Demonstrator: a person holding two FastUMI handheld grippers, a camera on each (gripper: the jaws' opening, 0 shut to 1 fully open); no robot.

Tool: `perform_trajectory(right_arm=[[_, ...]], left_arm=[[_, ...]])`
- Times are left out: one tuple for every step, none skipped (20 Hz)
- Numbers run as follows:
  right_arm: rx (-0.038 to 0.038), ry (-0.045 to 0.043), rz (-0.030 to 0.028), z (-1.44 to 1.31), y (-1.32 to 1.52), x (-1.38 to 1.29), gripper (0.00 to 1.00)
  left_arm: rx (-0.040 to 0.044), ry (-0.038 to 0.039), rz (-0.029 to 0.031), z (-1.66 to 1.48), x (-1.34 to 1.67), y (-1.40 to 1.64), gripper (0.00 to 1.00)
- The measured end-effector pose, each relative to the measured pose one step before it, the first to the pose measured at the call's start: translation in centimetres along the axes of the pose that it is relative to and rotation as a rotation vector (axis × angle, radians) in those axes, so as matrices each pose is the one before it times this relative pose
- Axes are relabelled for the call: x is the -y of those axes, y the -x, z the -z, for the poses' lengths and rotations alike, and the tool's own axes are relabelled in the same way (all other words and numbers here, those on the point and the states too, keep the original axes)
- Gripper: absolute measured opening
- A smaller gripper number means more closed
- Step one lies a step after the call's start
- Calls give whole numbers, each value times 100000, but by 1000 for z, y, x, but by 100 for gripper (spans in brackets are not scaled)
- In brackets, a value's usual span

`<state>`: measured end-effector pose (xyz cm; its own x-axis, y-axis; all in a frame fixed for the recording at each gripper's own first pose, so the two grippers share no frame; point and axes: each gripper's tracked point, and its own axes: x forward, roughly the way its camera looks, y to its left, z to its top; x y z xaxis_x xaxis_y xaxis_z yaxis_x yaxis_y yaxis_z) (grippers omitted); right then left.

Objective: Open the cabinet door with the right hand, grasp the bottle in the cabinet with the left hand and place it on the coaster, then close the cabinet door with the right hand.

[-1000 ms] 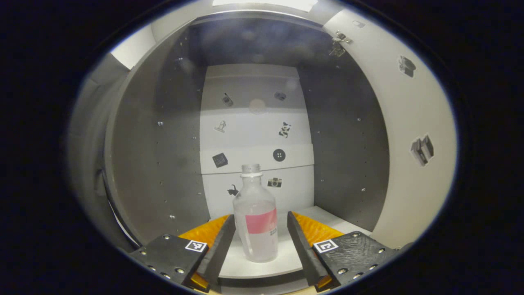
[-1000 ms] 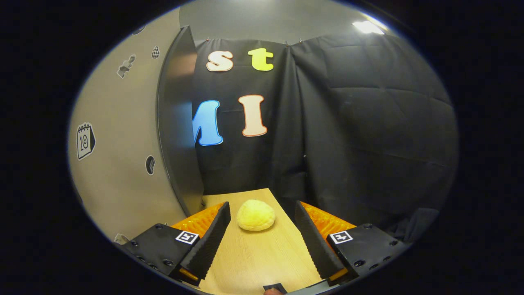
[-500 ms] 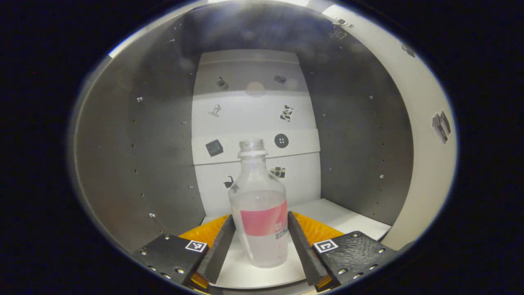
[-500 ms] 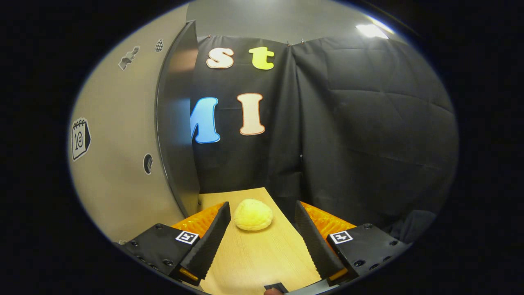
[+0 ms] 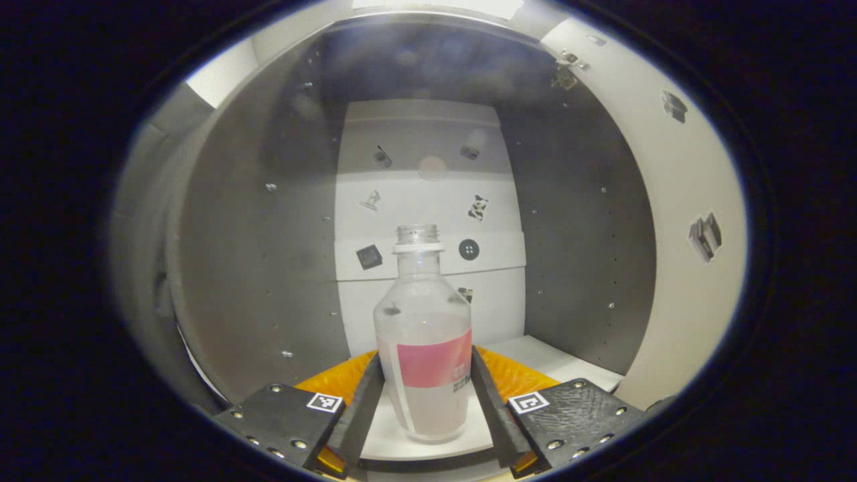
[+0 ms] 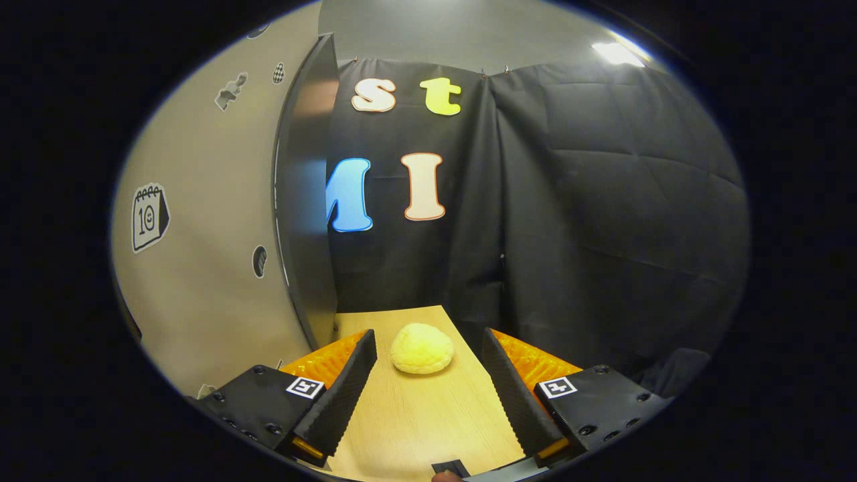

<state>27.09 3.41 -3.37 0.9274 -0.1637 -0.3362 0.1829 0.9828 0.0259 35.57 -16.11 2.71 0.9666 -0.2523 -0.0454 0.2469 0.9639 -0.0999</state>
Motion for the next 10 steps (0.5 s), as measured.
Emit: perform_trajectory(right_arm=[[777,156,-1577,-191,257,44,97],[762,322,-1685,-196,236,34,97],[381,455,-1343,15,135,49,97],[95,216,-1088,-17,118,102,97],[-22,-230,-1308,48,147,45,97],[-10,-602,-1634,17,148,-57,97],[-22,-537,-1608,97,78,-237,97],[24,-195,-1359,81,121,-134,97],[-206,201,-1129,201,81,-119,97],[-197,308,-917,117,112,-102,97]], left_arm=[[687,384,-1426,-404,-408,1067,72],[580,250,-1670,-354,-519,1176,72],[521,203,-1671,-284,-513,1312,72],[387,213,-1380,-242,-495,1173,72],[253,361,-1357,-39,-547,1146,72],[347,488,-1348,-92,-541,1158,72],[281,353,-1544,-29,-660,987,72],[264,139,-1773,-8,-719,1070,72],[106,128,-1508,61,-656,966,72],[-63,280,-1580,113,-732,1233,72]])
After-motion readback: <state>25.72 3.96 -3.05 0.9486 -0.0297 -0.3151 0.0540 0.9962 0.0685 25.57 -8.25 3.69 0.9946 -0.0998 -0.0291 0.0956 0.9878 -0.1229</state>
